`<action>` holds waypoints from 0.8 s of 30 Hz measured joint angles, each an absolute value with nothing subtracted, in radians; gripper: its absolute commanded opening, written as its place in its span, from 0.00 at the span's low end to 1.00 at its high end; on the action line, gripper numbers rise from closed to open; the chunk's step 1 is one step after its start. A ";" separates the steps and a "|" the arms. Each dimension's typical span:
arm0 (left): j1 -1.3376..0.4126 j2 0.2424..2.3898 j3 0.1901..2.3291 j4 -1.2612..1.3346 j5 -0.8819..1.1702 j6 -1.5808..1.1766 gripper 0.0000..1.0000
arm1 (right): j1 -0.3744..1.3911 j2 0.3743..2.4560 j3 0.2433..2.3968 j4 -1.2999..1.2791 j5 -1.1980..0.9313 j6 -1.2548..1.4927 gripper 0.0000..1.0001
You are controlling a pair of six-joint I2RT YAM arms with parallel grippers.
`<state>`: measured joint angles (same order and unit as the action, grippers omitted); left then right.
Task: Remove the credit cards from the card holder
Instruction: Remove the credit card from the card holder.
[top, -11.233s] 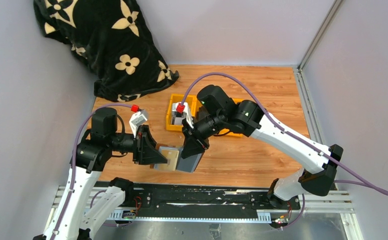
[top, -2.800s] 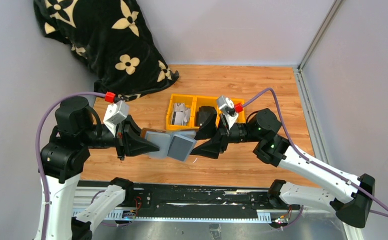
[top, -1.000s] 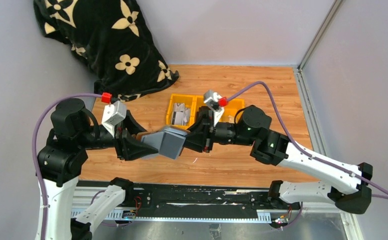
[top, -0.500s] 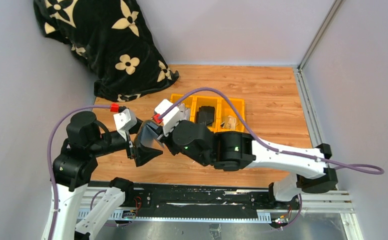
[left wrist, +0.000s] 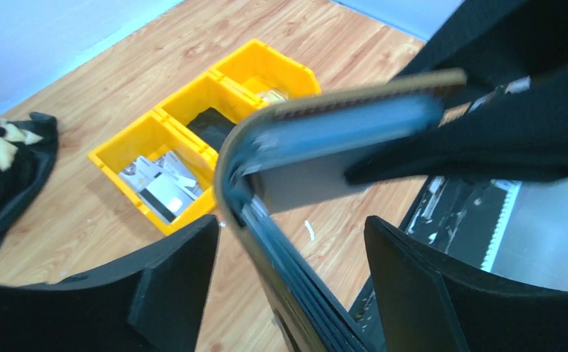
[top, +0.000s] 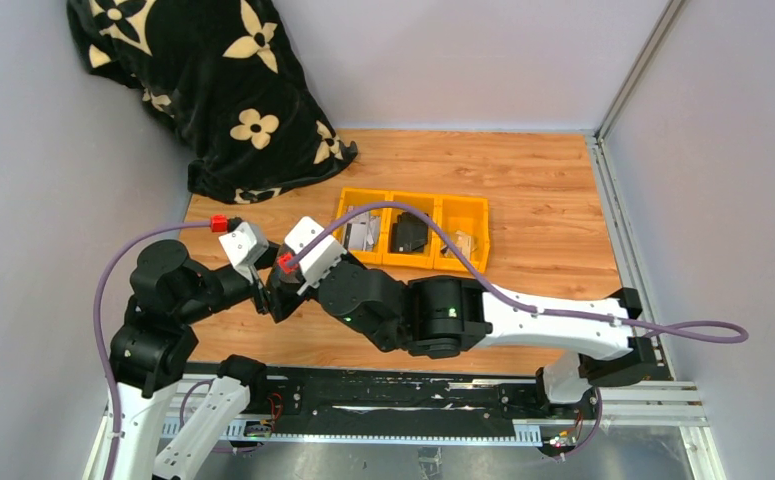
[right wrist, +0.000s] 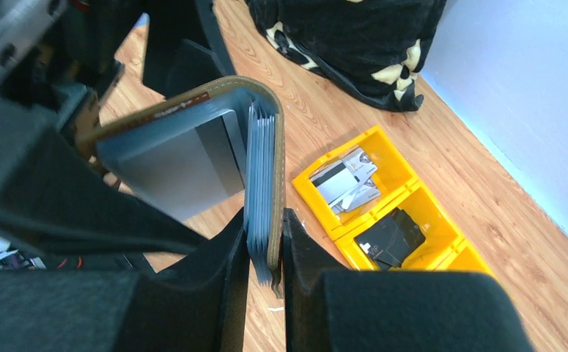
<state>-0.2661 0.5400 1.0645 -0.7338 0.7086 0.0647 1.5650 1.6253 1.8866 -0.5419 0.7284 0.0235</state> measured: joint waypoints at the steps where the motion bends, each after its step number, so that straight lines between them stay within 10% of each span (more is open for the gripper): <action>1: -0.266 0.538 1.066 -0.743 0.709 0.081 0.72 | 1.565 1.602 1.861 -0.539 0.722 0.022 0.00; 9: -0.266 0.539 1.119 -0.817 0.774 0.154 0.41 | 1.532 1.368 1.668 -0.502 0.497 0.033 0.00; 24: -0.266 0.616 1.219 -0.838 0.987 0.083 0.36 | 1.339 1.159 1.417 -0.387 0.044 0.161 0.00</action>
